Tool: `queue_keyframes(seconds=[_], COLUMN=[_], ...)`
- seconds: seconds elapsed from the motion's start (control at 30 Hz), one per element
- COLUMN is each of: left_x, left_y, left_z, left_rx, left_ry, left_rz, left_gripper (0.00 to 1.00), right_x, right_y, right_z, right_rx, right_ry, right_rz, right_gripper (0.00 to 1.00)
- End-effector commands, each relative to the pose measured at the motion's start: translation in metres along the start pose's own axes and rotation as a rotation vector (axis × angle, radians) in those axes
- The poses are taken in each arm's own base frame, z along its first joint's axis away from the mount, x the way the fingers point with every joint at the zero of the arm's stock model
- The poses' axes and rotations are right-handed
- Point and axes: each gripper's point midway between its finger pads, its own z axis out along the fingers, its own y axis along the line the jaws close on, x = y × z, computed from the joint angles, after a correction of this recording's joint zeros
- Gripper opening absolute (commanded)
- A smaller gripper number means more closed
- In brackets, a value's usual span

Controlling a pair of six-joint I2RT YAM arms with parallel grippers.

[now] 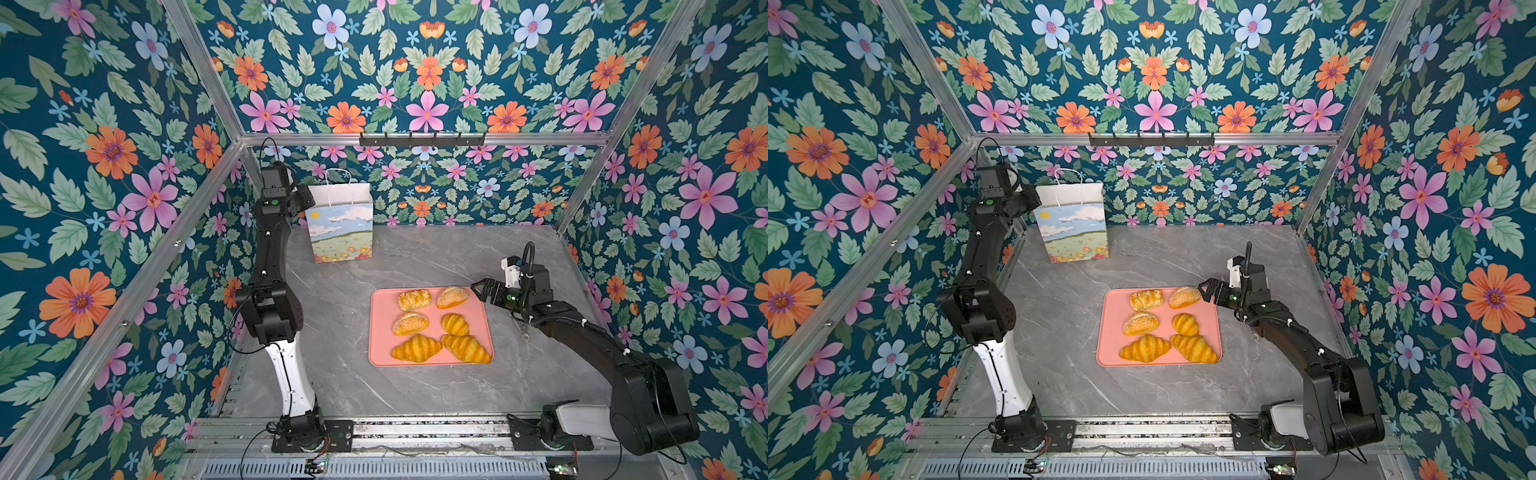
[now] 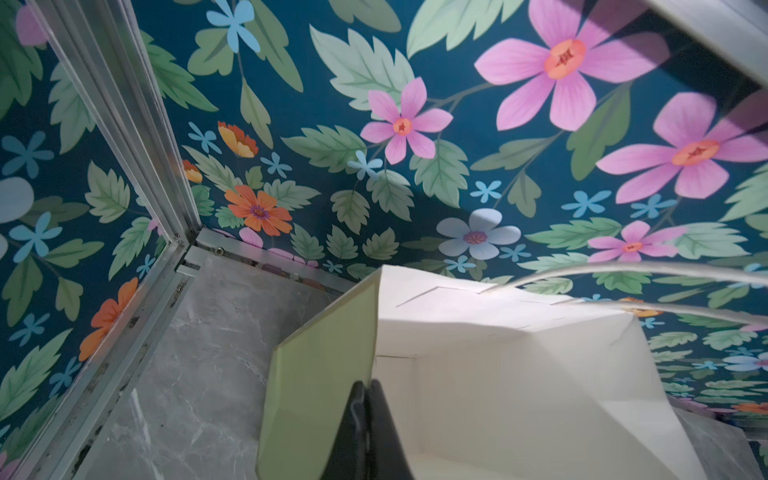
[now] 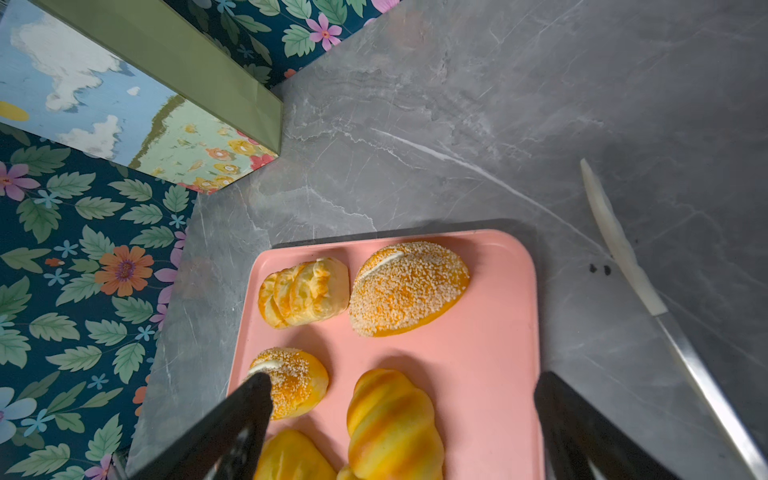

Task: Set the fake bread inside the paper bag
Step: 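Drag the paper bag with the left gripper toward the tray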

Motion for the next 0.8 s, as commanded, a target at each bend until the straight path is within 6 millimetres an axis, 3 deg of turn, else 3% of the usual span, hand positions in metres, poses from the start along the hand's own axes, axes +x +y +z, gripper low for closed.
queue_keyframes(seconds=[0.0, 0.13, 0.47, 0.77], left_x=[0.002, 0.012, 0.052, 0.080], left_y=[-0.019, -0.035, -0.124, -0.166], left_z=[-0.010, -0.022, -0.034, -0.043], left_rx=[0.028, 0.061, 0.207, 0.300], left_ry=[-0.026, -0.027, 0.024, 0.042], left_rz=[-0.010, -0.049, -0.006, -0.037], left_gripper=[0.00, 0.00, 0.00, 0.00], right_x=[-0.009, -0.011, -0.013, -0.015], right_y=[0.004, 0.003, 0.018, 0.011], right_z=[-0.006, -0.010, -0.023, -0.026], right_rx=[-0.002, 0.011, -0.060, -0.019], right_ry=[-0.045, -0.061, -0.109, -0.131], right_rz=[-0.026, -0.027, -0.066, -0.067], right_gripper=[0.99, 0.99, 0.99, 0.99])
